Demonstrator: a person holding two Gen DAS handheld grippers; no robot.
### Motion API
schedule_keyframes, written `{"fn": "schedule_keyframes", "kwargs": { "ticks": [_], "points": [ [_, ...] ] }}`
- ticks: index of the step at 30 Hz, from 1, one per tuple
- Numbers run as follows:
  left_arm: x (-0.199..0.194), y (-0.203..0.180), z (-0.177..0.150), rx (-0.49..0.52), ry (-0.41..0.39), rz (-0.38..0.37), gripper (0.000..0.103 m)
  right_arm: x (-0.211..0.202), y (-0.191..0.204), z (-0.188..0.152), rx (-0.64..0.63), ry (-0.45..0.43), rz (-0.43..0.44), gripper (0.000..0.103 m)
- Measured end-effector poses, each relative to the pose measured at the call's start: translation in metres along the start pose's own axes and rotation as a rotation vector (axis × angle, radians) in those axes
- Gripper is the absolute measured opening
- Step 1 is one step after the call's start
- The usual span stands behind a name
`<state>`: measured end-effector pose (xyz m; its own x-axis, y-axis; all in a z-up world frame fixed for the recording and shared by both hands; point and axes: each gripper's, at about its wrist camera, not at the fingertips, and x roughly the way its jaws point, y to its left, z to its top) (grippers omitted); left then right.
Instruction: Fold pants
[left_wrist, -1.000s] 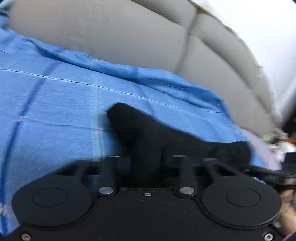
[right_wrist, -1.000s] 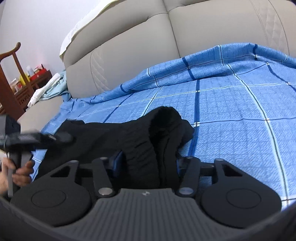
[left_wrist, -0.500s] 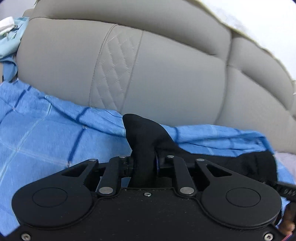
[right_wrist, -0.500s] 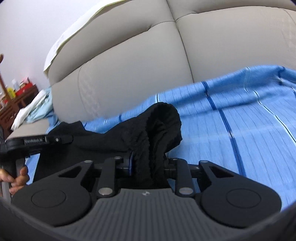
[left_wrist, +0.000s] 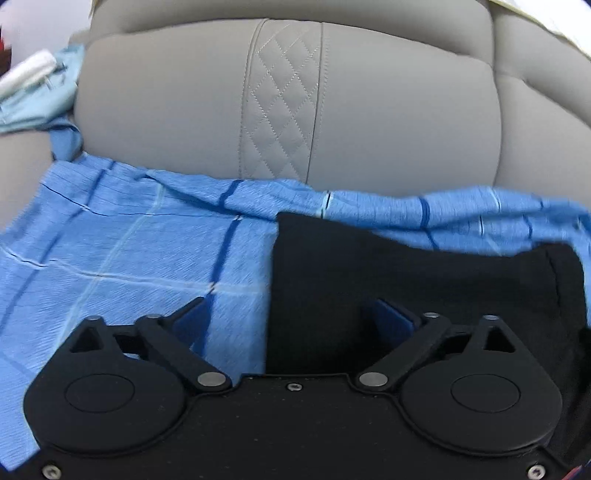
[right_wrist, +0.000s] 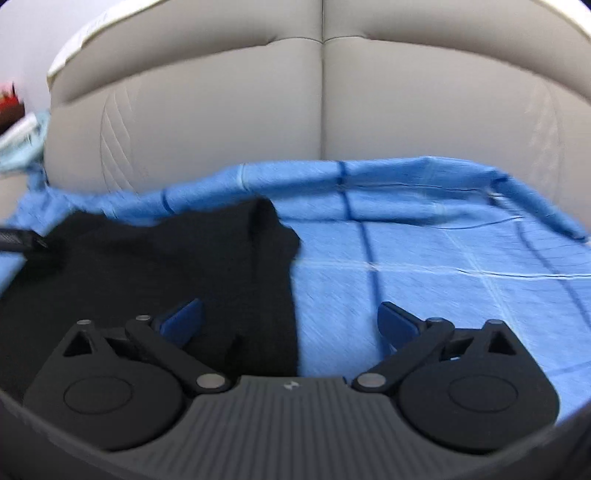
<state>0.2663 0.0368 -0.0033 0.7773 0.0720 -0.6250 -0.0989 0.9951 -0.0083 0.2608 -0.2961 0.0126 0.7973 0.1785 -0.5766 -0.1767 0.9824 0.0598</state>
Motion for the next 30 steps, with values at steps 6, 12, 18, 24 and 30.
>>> {"fn": "schedule_keyframes", "kwargs": {
  "ticks": [6, 12, 18, 24, 30],
  "points": [
    [-0.047, -0.010, -0.029, 0.112, -0.002, 0.055, 0.099, -0.047, -0.004, -0.006, 0.046, -0.062, -0.100, 0.103],
    [-0.104, -0.025, -0.059, 0.106, -0.018, -0.018, 0.102, -0.103, 0.021, -0.025, 0.051, -0.140, -0.081, 0.103],
    [-0.140, -0.043, -0.096, 0.075, 0.008, -0.056, 0.102, -0.127, 0.057, -0.068, 0.026, -0.148, -0.051, 0.103],
    [-0.143, -0.049, -0.119, 0.042, 0.046, -0.037, 0.102, -0.128, 0.084, -0.086, -0.035, -0.103, -0.057, 0.103],
    [-0.124, -0.052, -0.127, 0.019, 0.088, -0.020, 0.102, -0.111, 0.089, -0.093, 0.010, -0.027, -0.066, 0.103]
  ]
}}
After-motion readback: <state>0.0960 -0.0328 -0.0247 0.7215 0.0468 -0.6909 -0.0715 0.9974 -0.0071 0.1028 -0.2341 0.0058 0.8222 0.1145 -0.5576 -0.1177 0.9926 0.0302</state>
